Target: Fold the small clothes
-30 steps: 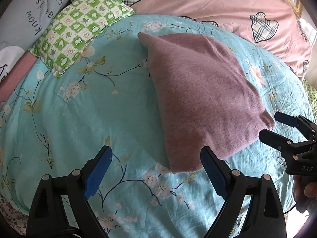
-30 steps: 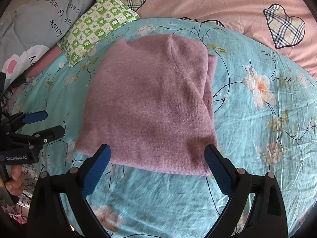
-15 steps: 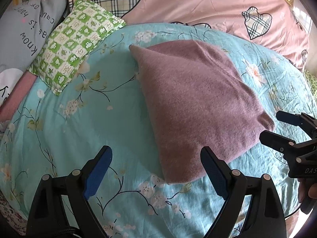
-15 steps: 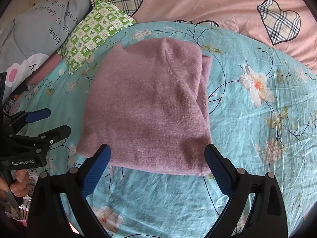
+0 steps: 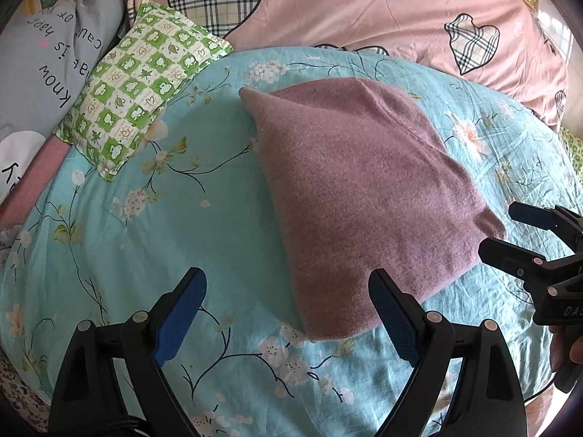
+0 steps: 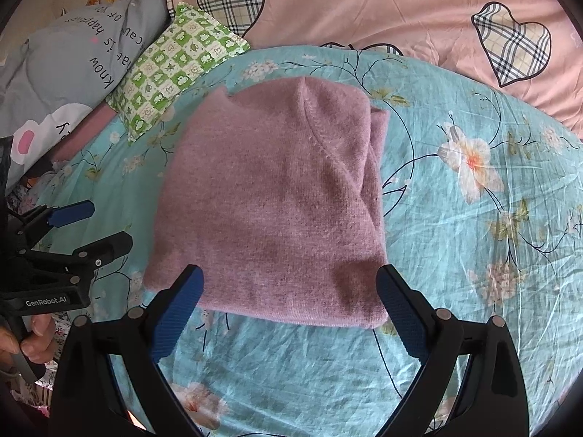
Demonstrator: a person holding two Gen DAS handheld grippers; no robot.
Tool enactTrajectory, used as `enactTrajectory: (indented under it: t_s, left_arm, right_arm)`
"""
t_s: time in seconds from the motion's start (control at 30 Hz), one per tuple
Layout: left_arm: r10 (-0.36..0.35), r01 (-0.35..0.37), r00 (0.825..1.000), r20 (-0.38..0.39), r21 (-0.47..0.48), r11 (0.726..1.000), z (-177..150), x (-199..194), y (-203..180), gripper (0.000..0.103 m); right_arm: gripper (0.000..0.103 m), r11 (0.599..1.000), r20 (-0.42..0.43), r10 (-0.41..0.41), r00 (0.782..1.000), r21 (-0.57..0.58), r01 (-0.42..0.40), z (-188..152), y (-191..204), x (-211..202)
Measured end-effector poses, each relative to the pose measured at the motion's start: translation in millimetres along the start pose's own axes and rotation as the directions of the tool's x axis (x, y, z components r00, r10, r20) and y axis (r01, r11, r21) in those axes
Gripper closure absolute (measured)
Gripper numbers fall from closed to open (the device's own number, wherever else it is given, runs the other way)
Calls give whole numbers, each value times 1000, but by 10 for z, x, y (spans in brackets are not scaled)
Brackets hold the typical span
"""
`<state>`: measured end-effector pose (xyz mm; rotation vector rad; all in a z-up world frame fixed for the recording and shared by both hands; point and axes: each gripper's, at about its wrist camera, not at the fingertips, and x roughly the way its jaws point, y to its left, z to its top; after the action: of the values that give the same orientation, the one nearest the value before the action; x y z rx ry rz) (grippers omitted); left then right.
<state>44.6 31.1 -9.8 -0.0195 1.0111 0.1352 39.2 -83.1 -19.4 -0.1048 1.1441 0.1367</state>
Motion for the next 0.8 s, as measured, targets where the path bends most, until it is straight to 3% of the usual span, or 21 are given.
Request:
enactTrajectory:
  t_s: [0.8]
  left_arm:
    - [3, -3, 1000, -2, 3, 1000, 177, 100, 4, 12]
  right_arm:
    - [7, 1000, 21, 5, 1000, 23, -5, 171, -56, 34]
